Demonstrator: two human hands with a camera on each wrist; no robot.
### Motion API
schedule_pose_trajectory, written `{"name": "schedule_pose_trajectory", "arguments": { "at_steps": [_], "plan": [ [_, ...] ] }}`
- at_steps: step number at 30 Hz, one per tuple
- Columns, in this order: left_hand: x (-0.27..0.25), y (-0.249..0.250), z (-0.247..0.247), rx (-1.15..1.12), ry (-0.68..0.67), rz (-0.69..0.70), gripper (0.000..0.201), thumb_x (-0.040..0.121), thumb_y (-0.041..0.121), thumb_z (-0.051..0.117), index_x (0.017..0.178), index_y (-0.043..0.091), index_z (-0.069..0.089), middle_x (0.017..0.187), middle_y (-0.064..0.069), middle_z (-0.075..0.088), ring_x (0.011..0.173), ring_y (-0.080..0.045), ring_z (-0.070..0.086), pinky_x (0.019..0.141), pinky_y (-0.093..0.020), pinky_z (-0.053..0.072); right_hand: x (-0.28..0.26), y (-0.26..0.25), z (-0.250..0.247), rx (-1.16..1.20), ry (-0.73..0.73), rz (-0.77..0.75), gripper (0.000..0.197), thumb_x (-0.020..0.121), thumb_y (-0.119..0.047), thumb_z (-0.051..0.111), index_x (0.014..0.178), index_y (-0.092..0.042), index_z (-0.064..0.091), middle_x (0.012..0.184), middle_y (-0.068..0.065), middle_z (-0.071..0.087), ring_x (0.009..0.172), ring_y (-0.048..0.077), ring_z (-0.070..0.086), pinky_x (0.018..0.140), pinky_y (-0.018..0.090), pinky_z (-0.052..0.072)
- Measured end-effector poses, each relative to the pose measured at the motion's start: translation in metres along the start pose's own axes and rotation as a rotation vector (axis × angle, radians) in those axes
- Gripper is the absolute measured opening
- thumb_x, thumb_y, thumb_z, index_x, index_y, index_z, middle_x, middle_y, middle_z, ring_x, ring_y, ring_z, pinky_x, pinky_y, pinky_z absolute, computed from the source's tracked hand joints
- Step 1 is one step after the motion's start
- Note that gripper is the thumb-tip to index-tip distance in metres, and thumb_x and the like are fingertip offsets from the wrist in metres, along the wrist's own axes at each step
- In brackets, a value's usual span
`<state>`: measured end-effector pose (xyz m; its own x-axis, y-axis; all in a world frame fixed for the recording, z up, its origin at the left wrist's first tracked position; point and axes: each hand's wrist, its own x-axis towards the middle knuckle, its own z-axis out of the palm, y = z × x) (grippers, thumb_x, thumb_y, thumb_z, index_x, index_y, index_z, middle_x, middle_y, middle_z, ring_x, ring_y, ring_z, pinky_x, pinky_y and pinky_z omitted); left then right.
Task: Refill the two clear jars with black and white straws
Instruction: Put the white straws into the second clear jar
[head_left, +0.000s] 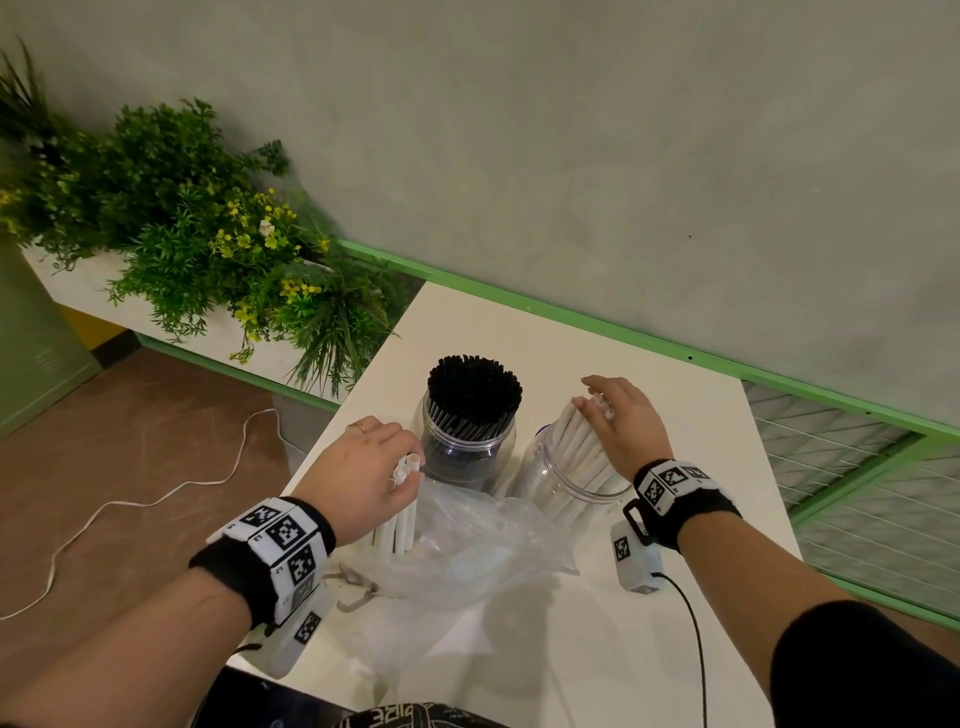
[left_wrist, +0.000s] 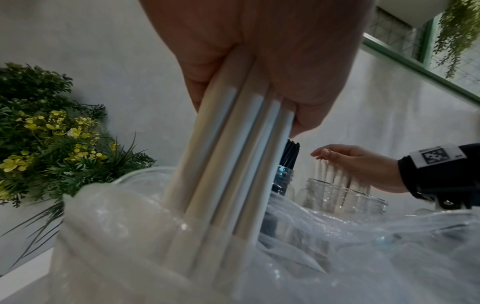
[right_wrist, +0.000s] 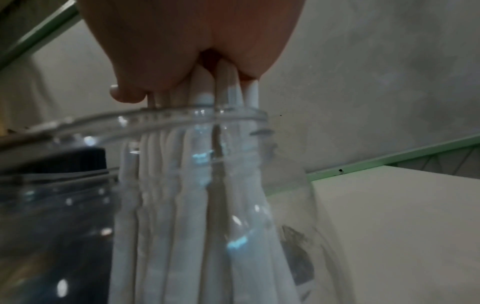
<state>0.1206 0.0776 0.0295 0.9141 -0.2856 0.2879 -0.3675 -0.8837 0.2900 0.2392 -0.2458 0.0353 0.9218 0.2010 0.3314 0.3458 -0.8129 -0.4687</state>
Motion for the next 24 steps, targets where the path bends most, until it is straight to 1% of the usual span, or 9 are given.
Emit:
{"name": "schedule_pose_trajectory", "arguments": {
  "at_steps": [2, 4, 10, 13, 15, 18, 20, 22, 24],
  "plan": [
    [0.000, 0.000, 0.000, -0.005, 0.002, 0.000, 0.026, 0.081, 0.042, 0.039, 0.089, 0.028, 0.059, 0.085, 0.015, 0.058, 0.081, -0.010, 0.047, 0.077, -0.019, 0.027, -0.003, 0.001, -0.001, -0.056, 0.046, -0.086, 0.043, 0.093, -0.047, 0.052, 0.124, -0.018, 0.058, 0.121, 0.001, 0.058, 0.111, 0.023, 0.050, 0.094, 0.033, 0.042],
    [0.000, 0.000, 0.000, -0.011, 0.002, -0.002, 0.027, 0.081, 0.042, 0.038, 0.090, 0.028, 0.059, 0.085, 0.015, 0.058, 0.081, -0.010, 0.046, 0.077, -0.019, 0.027, -0.006, 0.002, -0.004, -0.101, 0.071, -0.146, 0.049, 0.092, -0.051, 0.046, 0.125, -0.018, 0.058, 0.121, 0.004, 0.057, 0.110, 0.024, 0.049, 0.094, 0.037, 0.043],
    [0.001, 0.000, -0.001, -0.019, -0.001, -0.001, 0.029, 0.081, 0.042, 0.037, 0.090, 0.027, 0.059, 0.086, 0.015, 0.058, 0.080, -0.007, 0.039, 0.077, -0.019, 0.027, -0.008, 0.001, -0.017, -0.172, 0.066, -0.198, 0.046, 0.092, -0.051, 0.046, 0.126, -0.022, 0.055, 0.122, 0.004, 0.056, 0.112, 0.027, 0.049, 0.092, 0.048, 0.045],
    [0.002, 0.000, -0.001, -0.014, -0.011, 0.003, 0.029, 0.081, 0.043, 0.037, 0.091, 0.028, 0.059, 0.085, 0.015, 0.058, 0.080, -0.006, 0.037, 0.076, -0.017, 0.024, -0.009, -0.018, -0.032, -0.141, 0.082, -0.189, 0.048, 0.089, -0.053, 0.046, 0.126, -0.023, 0.056, 0.122, 0.002, 0.057, 0.115, 0.026, 0.046, 0.096, 0.045, 0.042],
    [0.001, 0.000, -0.001, -0.018, -0.014, 0.003, 0.030, 0.081, 0.044, 0.036, 0.092, 0.028, 0.059, 0.085, 0.015, 0.058, 0.080, -0.006, 0.037, 0.076, -0.016, 0.024, -0.011, -0.047, -0.047, -0.091, 0.063, -0.215, 0.047, 0.090, -0.052, 0.047, 0.123, -0.022, 0.059, 0.118, -0.001, 0.059, 0.113, 0.021, 0.046, 0.097, 0.039, 0.040],
    [0.001, 0.000, -0.003, -0.030, -0.016, -0.007, 0.035, 0.080, 0.047, 0.035, 0.093, 0.027, 0.060, 0.082, 0.017, 0.052, 0.080, -0.006, 0.036, 0.079, -0.020, 0.032, -0.029, -0.104, -0.060, 0.097, -0.072, -0.252, 0.038, 0.090, -0.045, 0.054, 0.119, -0.021, 0.061, 0.106, -0.007, 0.061, 0.098, 0.010, 0.054, 0.087, 0.025, 0.045],
    [0.001, 0.000, -0.006, -0.046, -0.022, -0.007, 0.040, 0.079, 0.052, 0.035, 0.097, 0.026, 0.061, 0.084, 0.017, 0.048, 0.080, -0.007, 0.038, 0.079, -0.022, 0.032, -0.053, -0.137, -0.050, 0.262, -0.215, -0.209, 0.033, 0.091, -0.039, 0.058, 0.120, -0.024, 0.060, 0.104, -0.009, 0.059, 0.090, 0.005, 0.057, 0.080, 0.021, 0.047],
    [-0.001, -0.002, -0.010, -0.068, -0.012, 0.001, 0.045, 0.077, 0.058, 0.039, 0.101, 0.025, 0.061, 0.093, 0.013, 0.053, 0.085, -0.010, 0.044, 0.079, -0.023, 0.033, -0.074, -0.159, -0.023, 0.339, -0.370, -0.142, 0.039, 0.091, -0.033, 0.061, 0.128, -0.023, 0.053, 0.112, -0.007, 0.055, 0.094, 0.006, 0.057, 0.082, 0.021, 0.047],
    [-0.005, -0.006, -0.013, -0.083, 0.003, -0.019, 0.047, 0.075, 0.062, 0.045, 0.105, 0.029, 0.059, 0.103, 0.013, 0.054, 0.093, -0.012, 0.046, 0.080, -0.024, 0.034, -0.086, -0.167, 0.013, 0.405, -0.486, -0.049, 0.052, 0.090, -0.028, 0.064, 0.137, -0.019, 0.043, 0.124, -0.003, 0.046, 0.107, 0.008, 0.051, 0.090, 0.020, 0.045]
  ]
}}
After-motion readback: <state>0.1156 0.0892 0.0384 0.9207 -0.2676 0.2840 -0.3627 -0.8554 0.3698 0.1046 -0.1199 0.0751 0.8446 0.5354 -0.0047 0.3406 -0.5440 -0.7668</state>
